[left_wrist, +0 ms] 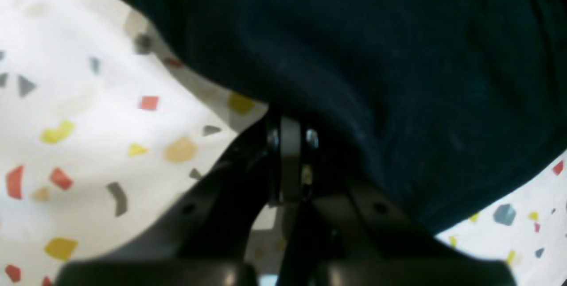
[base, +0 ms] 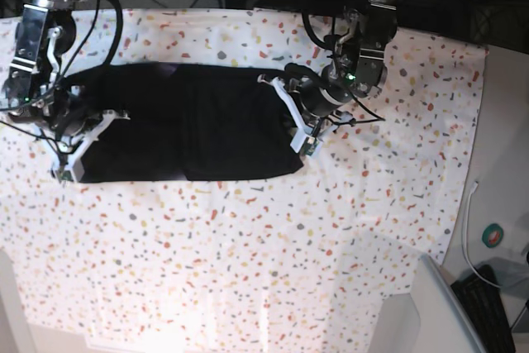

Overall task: Layout the t-shirt on the table in an organized manner, then fold the t-shirt properly
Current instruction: 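Grasp both strip ends and fold them toward each other, then lay the folded bundle down with the right gripper and withdraw the left gripper, then press the folded bundle flat with the right gripper, then withdraw it, then grasp the bundle's corner with the left gripper and drag it to square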

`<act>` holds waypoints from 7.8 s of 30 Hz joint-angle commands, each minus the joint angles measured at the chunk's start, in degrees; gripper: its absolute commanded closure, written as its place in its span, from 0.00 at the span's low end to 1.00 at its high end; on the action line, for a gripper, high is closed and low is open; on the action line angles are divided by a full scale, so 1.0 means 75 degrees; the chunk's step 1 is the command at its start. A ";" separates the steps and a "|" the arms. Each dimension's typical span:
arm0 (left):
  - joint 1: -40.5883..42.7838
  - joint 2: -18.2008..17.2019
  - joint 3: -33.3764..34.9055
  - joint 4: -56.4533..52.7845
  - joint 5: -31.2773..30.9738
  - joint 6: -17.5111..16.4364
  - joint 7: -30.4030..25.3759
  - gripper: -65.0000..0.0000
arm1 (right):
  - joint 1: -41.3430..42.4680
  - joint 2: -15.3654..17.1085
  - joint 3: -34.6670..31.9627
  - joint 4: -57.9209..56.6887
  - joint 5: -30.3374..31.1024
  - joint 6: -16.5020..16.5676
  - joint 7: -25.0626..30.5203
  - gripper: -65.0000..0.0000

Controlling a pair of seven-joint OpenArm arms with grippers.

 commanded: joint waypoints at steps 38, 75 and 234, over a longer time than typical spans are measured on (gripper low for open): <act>0.0169 -0.0477 -0.0286 0.0579 -0.0051 -0.0132 0.0314 1.00 | 0.0215 -0.0671 -0.4741 0.0915 -0.0765 -0.2127 -0.0612 1.00; 0.2431 -0.1368 -0.3884 0.3884 -0.0895 -0.0167 0.1744 1.00 | 0.0308 -0.1292 -0.5105 0.0212 -0.0484 -0.2584 -0.0554 0.82; -0.3265 0.0531 0.0699 -0.0207 -0.3731 0.2857 0.2553 1.00 | -0.2071 0.1416 -0.2878 0.0891 0.1884 -0.2548 0.2939 1.00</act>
